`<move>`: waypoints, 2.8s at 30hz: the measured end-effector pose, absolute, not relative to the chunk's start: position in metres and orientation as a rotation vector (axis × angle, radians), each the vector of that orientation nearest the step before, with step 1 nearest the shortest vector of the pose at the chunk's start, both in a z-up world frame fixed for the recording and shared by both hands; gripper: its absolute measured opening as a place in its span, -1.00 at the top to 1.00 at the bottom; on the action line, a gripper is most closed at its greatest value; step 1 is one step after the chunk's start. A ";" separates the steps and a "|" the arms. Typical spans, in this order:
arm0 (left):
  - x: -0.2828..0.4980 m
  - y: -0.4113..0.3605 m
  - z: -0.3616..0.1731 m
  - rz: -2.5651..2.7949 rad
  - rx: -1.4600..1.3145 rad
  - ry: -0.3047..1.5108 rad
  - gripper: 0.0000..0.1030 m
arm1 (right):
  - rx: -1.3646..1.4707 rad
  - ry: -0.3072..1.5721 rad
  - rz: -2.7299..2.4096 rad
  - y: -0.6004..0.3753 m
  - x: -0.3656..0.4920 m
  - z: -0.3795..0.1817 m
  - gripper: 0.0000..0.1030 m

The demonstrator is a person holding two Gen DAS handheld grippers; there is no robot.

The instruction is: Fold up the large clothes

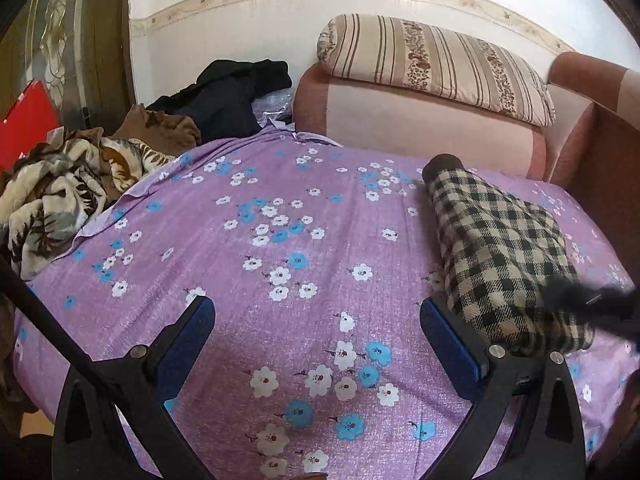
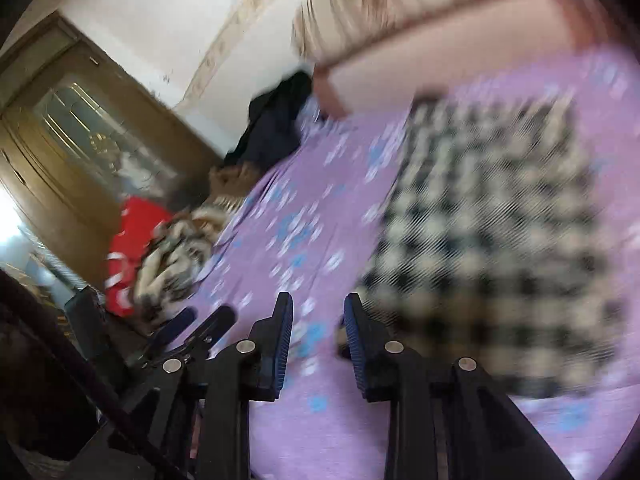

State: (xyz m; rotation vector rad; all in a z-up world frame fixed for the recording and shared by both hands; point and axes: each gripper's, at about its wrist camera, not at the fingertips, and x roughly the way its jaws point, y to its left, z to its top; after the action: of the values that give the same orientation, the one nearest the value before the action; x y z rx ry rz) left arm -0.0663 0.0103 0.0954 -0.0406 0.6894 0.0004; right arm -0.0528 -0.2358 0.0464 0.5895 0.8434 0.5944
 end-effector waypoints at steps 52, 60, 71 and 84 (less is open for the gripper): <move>-0.191 -0.070 0.092 -0.266 0.024 0.869 -0.98 | 0.124 0.765 -0.201 -0.272 -0.243 0.047 -0.19; -0.204 -0.080 0.100 -0.284 0.067 0.847 -0.98 | 0.150 0.744 -0.223 -0.278 -0.254 0.055 -0.26; -0.199 -0.082 0.093 -0.272 0.079 0.875 -0.98 | 0.160 0.767 -0.219 -0.283 -0.246 0.050 -0.26; -0.195 -0.083 0.086 -0.265 0.086 0.896 -0.98 | 0.167 0.790 -0.220 -0.285 -0.241 0.043 -0.26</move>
State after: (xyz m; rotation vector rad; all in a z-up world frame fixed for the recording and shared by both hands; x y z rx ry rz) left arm -0.1953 -0.0833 0.0858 0.0864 0.8957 -0.2647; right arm -0.2408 -0.2849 0.0433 0.1668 0.7898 -0.2202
